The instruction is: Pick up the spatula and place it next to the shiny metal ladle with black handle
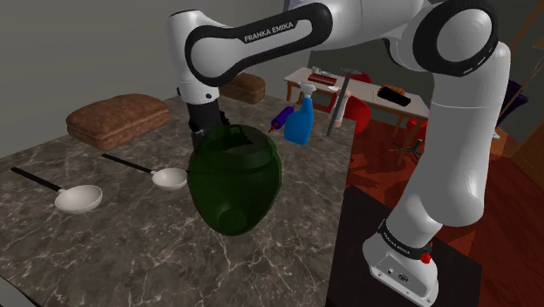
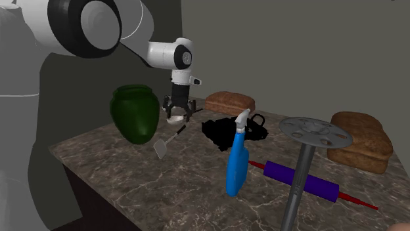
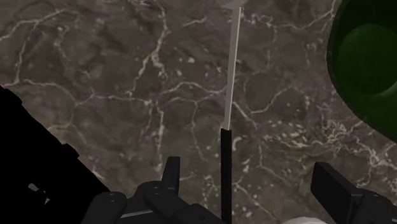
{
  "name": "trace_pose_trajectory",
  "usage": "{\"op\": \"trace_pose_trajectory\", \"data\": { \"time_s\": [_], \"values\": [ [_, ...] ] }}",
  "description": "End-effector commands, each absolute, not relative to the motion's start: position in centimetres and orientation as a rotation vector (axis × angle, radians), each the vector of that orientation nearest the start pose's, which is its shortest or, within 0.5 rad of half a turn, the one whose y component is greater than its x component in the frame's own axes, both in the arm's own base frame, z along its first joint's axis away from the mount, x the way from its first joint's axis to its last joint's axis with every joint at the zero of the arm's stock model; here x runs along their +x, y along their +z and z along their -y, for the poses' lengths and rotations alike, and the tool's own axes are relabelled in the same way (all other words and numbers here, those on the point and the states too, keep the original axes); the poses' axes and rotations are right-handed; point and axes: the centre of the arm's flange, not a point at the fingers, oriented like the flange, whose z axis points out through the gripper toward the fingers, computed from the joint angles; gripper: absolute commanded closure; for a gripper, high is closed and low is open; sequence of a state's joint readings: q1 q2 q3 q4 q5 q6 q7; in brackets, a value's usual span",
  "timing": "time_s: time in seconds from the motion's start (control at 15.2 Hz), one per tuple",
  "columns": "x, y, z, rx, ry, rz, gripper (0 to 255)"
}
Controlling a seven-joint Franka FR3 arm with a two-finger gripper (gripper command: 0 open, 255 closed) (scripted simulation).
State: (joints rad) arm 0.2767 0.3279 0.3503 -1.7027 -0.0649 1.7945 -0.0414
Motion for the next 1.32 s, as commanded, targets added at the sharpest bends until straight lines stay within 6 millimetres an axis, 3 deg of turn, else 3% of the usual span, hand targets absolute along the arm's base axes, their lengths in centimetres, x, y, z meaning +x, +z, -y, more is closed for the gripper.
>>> {"op": "trace_pose_trajectory", "data": {
  "time_s": [0.0,0.33,0.86,0.92,1.25],
  "values": [
    [51.7,38.4,-34.3,-2.935,0.372,1.092,0],
    [51.1,35.6,-34.0,-2.935,0.372,1.092,0],
    [51.1,35.6,-34.0,-2.935,0.372,1.092,0],
    [51.1,35.6,-34.0,-2.935,0.372,1.092,255],
    [51.1,35.6,-34.0,-2.935,0.372,1.092,255]
  ]
}}
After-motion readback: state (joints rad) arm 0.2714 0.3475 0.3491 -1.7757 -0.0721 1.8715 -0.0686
